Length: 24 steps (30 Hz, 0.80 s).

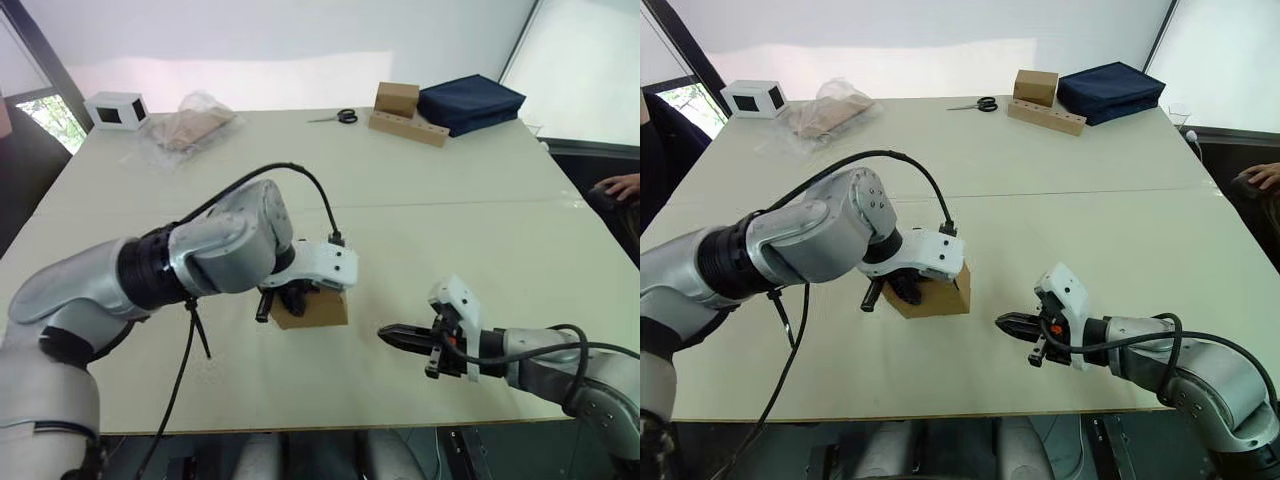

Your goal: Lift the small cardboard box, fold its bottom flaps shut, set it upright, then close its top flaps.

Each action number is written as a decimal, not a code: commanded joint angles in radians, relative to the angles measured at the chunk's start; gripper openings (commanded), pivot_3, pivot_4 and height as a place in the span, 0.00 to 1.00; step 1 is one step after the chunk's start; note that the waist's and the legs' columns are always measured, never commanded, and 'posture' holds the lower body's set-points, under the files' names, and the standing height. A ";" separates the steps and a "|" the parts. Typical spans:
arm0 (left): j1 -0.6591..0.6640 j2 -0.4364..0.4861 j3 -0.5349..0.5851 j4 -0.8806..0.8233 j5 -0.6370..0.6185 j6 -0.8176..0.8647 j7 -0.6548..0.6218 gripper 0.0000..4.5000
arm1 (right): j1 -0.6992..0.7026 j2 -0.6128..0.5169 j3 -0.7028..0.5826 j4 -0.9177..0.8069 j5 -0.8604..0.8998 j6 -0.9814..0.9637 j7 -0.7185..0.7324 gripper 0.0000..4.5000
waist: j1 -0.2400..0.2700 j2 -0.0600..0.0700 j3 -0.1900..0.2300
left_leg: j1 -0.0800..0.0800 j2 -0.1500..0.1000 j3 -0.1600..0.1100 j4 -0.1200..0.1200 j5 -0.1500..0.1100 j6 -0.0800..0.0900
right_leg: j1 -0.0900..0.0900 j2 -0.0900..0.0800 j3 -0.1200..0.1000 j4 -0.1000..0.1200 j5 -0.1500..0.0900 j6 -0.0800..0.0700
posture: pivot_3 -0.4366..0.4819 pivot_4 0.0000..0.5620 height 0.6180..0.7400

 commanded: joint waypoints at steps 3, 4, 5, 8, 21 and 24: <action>-0.049 -0.004 0.032 -0.007 -0.066 0.046 0.014 0.53 | -0.014 0.007 -0.018 -0.012 -0.013 -0.018 0.012 0.00 | -0.001 0.000 0.000 | 0.000 0.000 0.000 0.000 0.000 0.000 | 0.000 0.000 0.000 0.000 0.000 0.000 | 0.48 0.27 1.00; -0.063 -0.009 0.053 -0.009 -0.113 0.077 -0.008 0.52 | -0.012 0.004 -0.021 -0.009 -0.014 -0.019 0.019 0.00 | -0.001 0.000 0.000 | 0.000 0.000 0.000 0.000 0.000 0.000 | 0.000 0.000 0.000 0.000 0.000 0.000 | 0.48 0.27 1.00; -0.077 -0.017 0.077 -0.002 -0.148 0.095 -0.021 0.58 | -0.013 0.002 -0.023 -0.005 -0.015 -0.018 0.025 0.00 | -0.001 0.000 0.000 | 0.000 0.000 0.000 0.000 0.000 0.000 | 0.000 0.000 0.000 0.000 0.000 0.000 | 0.48 0.27 1.00; -0.111 -0.041 0.112 0.039 -0.212 0.129 -0.021 0.58 | -0.017 -0.003 -0.031 0.005 -0.016 -0.019 0.045 0.00 | 0.002 0.000 0.000 | 0.000 0.000 0.000 0.000 0.000 0.000 | 0.000 0.000 0.000 0.000 0.000 0.000 | 0.48 0.27 1.00; -0.059 -0.162 0.820 0.451 -0.425 0.101 0.247 0.58 | -0.122 0.079 -0.206 0.140 0.053 -0.117 0.113 0.00 | -0.004 0.001 -0.001 | 0.000 0.000 0.000 0.001 0.000 0.001 | 0.000 0.000 0.000 0.001 0.000 0.000 | 0.48 0.27 1.00; 0.083 -0.195 1.054 0.389 -0.459 -0.013 0.376 0.58 | -0.169 0.090 -0.210 0.186 0.029 -0.150 0.122 0.00 | -0.007 0.002 -0.001 | 0.001 0.000 0.001 0.001 0.001 -0.001 | 0.000 0.000 0.000 0.001 0.000 0.000 | 0.48 0.27 1.00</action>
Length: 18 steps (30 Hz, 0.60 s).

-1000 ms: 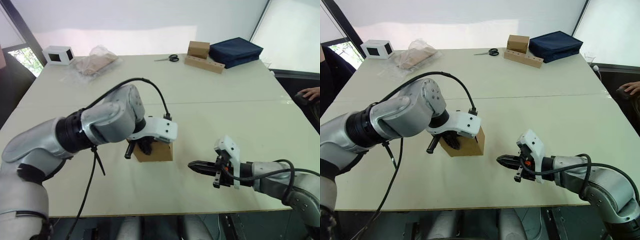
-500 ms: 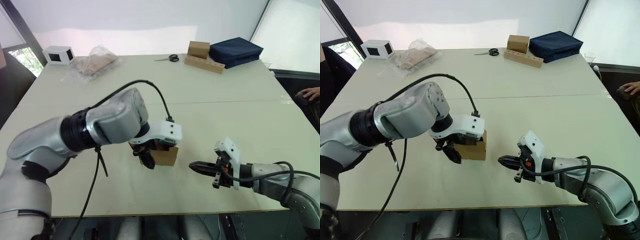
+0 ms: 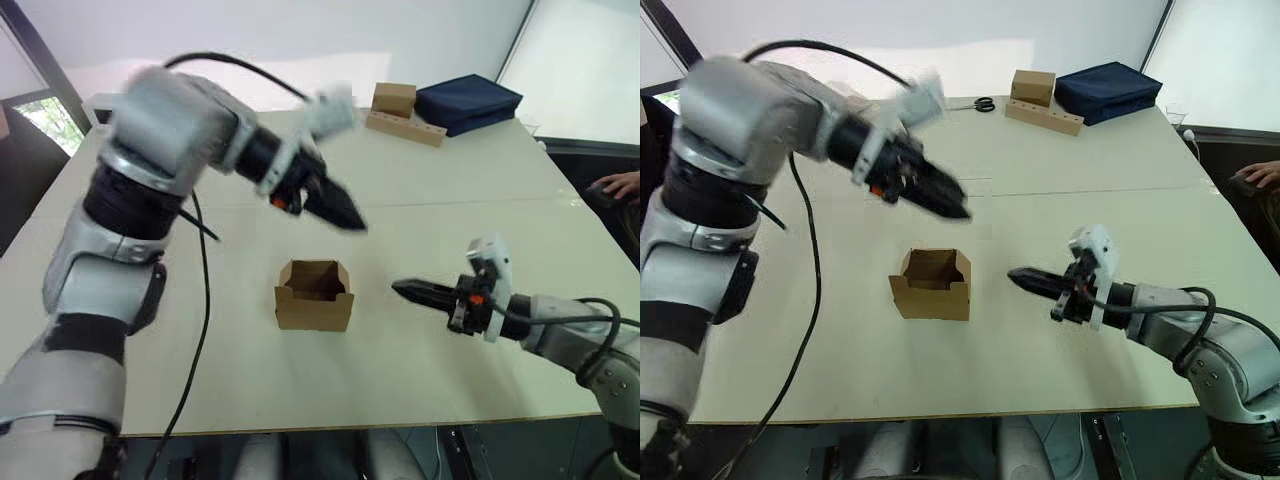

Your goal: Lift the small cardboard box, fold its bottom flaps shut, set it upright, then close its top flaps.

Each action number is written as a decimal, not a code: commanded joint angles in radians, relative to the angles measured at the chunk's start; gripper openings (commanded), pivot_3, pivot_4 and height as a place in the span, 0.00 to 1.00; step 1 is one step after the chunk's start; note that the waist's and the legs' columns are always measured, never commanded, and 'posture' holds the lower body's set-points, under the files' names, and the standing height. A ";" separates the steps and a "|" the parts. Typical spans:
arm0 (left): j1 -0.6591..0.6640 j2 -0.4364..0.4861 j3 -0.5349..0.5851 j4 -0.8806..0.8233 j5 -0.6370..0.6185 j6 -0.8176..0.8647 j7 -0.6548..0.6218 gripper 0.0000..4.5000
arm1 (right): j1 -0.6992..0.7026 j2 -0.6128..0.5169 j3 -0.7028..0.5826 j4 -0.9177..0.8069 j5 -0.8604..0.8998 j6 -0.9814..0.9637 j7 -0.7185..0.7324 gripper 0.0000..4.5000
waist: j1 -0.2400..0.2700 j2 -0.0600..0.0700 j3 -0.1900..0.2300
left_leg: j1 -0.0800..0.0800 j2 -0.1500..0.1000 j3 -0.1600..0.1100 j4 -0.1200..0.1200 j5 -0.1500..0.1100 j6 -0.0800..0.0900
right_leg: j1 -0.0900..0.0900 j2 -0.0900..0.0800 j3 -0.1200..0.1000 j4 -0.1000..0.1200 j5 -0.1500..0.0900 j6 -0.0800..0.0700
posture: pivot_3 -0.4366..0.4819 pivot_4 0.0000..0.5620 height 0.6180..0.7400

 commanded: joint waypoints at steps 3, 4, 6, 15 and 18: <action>0.279 -0.027 0.384 -0.172 -0.113 -0.139 0.178 0.58 | -0.106 0.018 -0.025 0.080 0.006 -0.046 0.026 0.00 | -0.007 0.000 0.000 | 0.000 0.001 0.000 0.000 0.002 -0.004 | -0.001 0.000 0.000 0.000 0.000 0.000 | 0.48 0.27 1.00; 0.345 -0.028 0.440 -0.201 -0.145 -0.125 0.194 0.58 | -0.123 0.017 -0.014 0.092 0.007 -0.042 0.040 0.00 | -0.008 0.000 0.000 | -0.001 0.001 0.000 0.000 0.002 -0.004 | -0.001 0.000 0.000 0.001 0.000 0.000 | 0.48 0.27 1.00; 0.455 -0.033 0.505 -0.256 -0.174 -0.135 0.242 0.58 | -0.147 0.019 0.008 0.108 -0.005 -0.039 0.055 0.00 | -0.014 0.000 0.000 | -0.001 0.001 0.000 0.000 0.002 -0.004 | -0.001 -0.001 0.000 0.000 0.000 0.000 | 0.48 0.27 1.00; 0.801 -0.023 0.649 -0.459 -0.340 -0.108 0.383 0.01 | -0.185 0.001 0.083 0.108 -0.019 -0.004 0.120 0.00 | 0.003 0.000 0.000 | -0.001 0.000 0.000 0.000 0.002 -0.004 | -0.001 -0.002 0.000 0.000 0.000 0.000 | 0.48 0.27 1.00; 0.889 0.000 0.645 -0.492 -0.369 -0.133 0.386 0.01 | -0.186 -0.019 0.117 0.082 -0.037 0.004 0.146 0.00 | 0.003 0.000 0.000 | 0.000 0.000 0.000 0.000 0.002 -0.004 | -0.001 -0.002 0.000 0.000 0.000 0.000 | 0.48 0.27 1.00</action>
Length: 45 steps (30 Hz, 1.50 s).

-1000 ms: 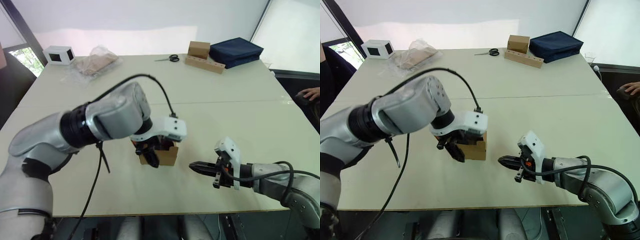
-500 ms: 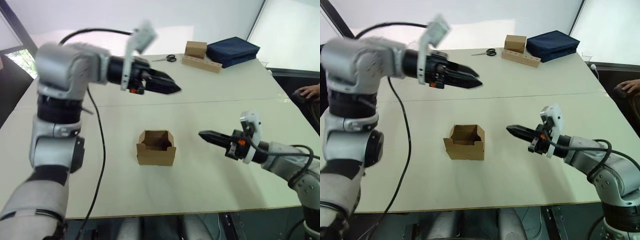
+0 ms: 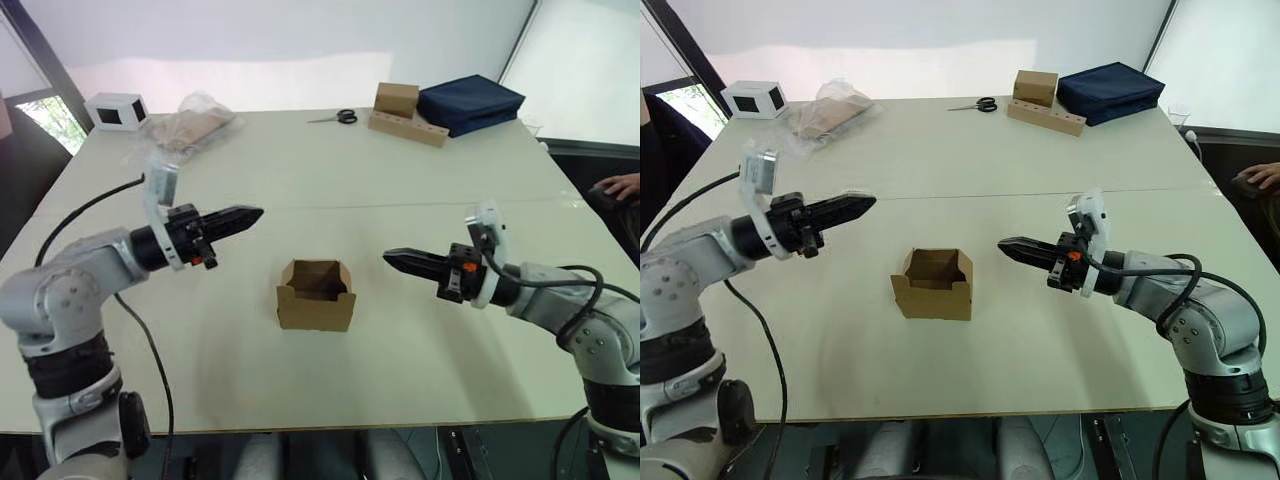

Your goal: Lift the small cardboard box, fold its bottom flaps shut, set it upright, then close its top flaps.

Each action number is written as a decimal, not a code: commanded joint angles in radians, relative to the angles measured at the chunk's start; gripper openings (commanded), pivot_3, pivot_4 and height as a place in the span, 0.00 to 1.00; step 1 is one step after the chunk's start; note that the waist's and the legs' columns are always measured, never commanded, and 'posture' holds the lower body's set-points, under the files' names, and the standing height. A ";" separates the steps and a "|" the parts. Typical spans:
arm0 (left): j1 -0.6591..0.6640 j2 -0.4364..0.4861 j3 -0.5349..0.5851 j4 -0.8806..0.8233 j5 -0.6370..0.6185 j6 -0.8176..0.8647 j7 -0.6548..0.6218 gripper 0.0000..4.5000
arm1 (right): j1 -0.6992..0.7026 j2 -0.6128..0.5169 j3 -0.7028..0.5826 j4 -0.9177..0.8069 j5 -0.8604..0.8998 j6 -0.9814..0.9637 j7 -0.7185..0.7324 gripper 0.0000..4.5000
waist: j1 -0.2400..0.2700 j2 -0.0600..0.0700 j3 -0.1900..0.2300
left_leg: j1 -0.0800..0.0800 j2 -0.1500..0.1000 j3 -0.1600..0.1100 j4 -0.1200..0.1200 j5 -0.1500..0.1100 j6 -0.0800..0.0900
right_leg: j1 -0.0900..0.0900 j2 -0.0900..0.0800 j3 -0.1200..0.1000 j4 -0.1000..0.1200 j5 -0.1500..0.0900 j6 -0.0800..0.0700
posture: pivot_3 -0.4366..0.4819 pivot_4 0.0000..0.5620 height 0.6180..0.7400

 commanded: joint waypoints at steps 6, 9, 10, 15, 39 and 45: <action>0.164 0.118 -0.050 -0.082 -0.079 -0.067 -0.029 0.01 | -0.016 -0.035 0.064 -0.087 -0.048 -0.012 0.049 0.00 | 0.004 0.000 0.000 | 0.000 0.000 0.000 0.000 -0.001 0.001 | 0.000 0.000 0.000 0.000 0.000 0.000 | 0.48 0.27 1.00; 0.167 0.131 -0.124 -0.065 -0.043 -0.124 -0.022 0.01 | -0.030 -0.022 0.098 -0.091 -0.081 -0.030 0.052 0.00 | 0.004 0.000 0.000 | 0.000 0.000 0.000 0.000 -0.001 0.002 | 0.000 0.000 0.000 0.000 0.000 0.000 | 0.48 0.27 1.00; 0.165 0.133 -0.140 -0.064 -0.040 -0.138 -0.022 0.01 | -0.032 -0.020 0.104 -0.091 -0.088 -0.033 0.053 0.00 | 0.004 0.000 0.000 | 0.000 0.000 0.000 0.000 -0.001 0.002 | 0.000 0.000 0.000 0.000 0.000 0.000 | 0.48 0.27 1.00; 0.149 0.137 -0.233 -0.043 -0.007 -0.213 -0.022 0.01 | -0.064 0.019 0.148 -0.072 -0.148 -0.068 0.038 0.00 | 0.001 0.000 0.000 | 0.000 0.000 0.000 -0.001 -0.001 0.001 | 0.000 0.000 0.000 0.000 0.000 0.000 | 0.48 0.27 1.00; 0.175 0.154 -0.429 -0.029 0.079 -0.342 -0.009 0.01 | -0.068 0.117 0.263 -0.033 -0.320 -0.133 0.047 0.00 | 0.000 0.000 0.000 | 0.000 0.000 0.000 -0.001 -0.001 0.002 | 0.000 0.001 0.000 -0.001 0.000 0.000 | 0.48 0.27 1.00; 0.176 0.162 -0.455 -0.011 0.114 -0.365 -0.004 0.01 | -0.067 0.120 0.304 -0.003 -0.383 -0.156 0.049 0.00 | 0.001 0.000 0.000 | 0.000 0.000 0.000 -0.001 -0.001 0.002 | 0.000 0.001 0.000 -0.001 0.000 0.000 | 0.48 0.27 1.00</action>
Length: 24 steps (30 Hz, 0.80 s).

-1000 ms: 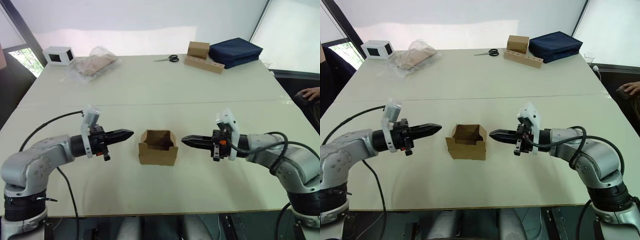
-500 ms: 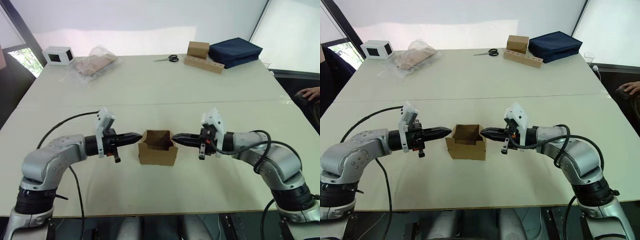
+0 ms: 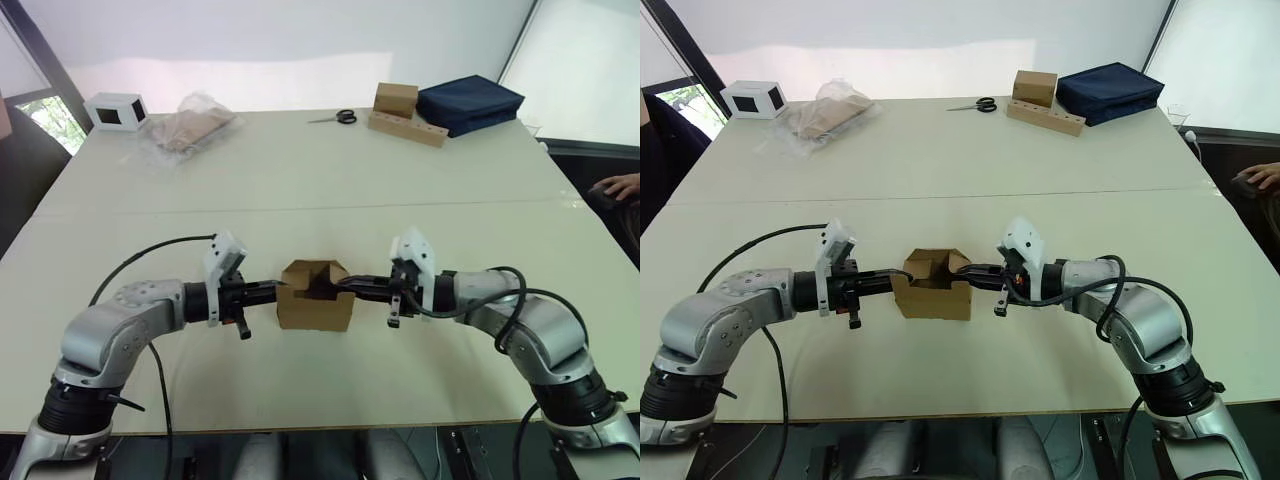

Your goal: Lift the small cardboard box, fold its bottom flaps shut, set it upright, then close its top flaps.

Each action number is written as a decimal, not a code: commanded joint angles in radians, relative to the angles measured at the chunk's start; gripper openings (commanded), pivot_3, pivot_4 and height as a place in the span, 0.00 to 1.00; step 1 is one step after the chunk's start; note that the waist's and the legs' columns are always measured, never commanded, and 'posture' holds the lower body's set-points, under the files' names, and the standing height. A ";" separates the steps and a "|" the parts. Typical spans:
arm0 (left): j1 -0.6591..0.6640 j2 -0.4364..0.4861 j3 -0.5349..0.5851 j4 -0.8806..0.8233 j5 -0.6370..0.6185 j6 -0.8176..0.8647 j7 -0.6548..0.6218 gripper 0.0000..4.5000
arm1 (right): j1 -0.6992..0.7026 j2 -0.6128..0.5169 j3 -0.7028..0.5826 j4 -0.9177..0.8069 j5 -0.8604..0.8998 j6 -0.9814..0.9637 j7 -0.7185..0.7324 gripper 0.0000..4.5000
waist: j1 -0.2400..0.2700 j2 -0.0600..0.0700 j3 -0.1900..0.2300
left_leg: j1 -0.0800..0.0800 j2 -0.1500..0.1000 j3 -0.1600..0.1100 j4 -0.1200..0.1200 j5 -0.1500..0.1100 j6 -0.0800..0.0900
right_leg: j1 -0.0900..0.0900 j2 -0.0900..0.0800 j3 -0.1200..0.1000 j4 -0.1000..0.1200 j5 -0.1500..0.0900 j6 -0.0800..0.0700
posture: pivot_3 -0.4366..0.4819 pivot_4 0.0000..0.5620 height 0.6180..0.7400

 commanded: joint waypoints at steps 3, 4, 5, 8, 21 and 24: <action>-0.008 0.015 -0.003 -0.008 0.020 -0.023 0.003 0.01 | -0.008 0.009 0.022 0.009 -0.040 -0.025 0.010 0.00 | -0.001 0.000 0.000 | 0.000 0.000 0.000 0.000 0.000 0.000 | 0.000 0.000 0.000 0.000 0.000 0.000 | 0.48 0.27 1.00; -0.009 0.015 -0.004 -0.007 0.020 -0.023 0.003 0.01 | -0.008 0.010 0.023 0.011 -0.043 -0.025 0.011 0.00 | -0.001 0.000 0.000 | 0.000 0.000 0.000 0.000 0.000 0.000 | 0.000 0.000 0.000 0.000 0.000 0.000 | 0.48 0.27 1.00; -0.008 0.014 -0.005 -0.006 0.021 -0.023 0.003 0.01 | -0.009 0.011 0.027 0.014 -0.049 -0.025 0.011 0.00 | -0.001 0.000 0.000 | 0.000 0.000 0.000 0.000 0.000 0.000 | 0.000 0.000 0.000 0.000 0.000 0.000 | 0.48 0.27 1.00; -0.002 0.015 -0.013 -0.007 0.031 -0.028 0.004 0.01 | -0.011 0.016 0.032 0.022 -0.063 -0.025 0.012 0.00 | -0.001 0.000 0.000 | 0.000 0.000 0.000 0.000 0.000 0.000 | 0.000 0.000 0.000 0.000 0.000 0.000 | 0.48 0.27 1.00; 0.006 0.015 -0.046 0.007 0.078 -0.057 0.020 0.01 | -0.014 0.030 0.031 0.037 -0.086 -0.024 0.009 0.00 | 0.000 0.000 -0.001 | 0.001 0.000 0.000 0.000 0.000 0.000 | 0.002 0.000 0.000 0.000 0.000 0.000 | 0.48 0.27 1.00; 0.010 0.018 -0.043 -0.002 0.072 -0.052 0.018 0.01 | -0.014 0.031 0.030 0.035 -0.084 -0.020 0.009 0.00 | 0.000 0.000 -0.001 | 0.002 0.000 0.000 0.000 0.000 0.000 | 0.002 0.000 0.000 0.000 0.000 0.000 | 0.48 0.27 1.00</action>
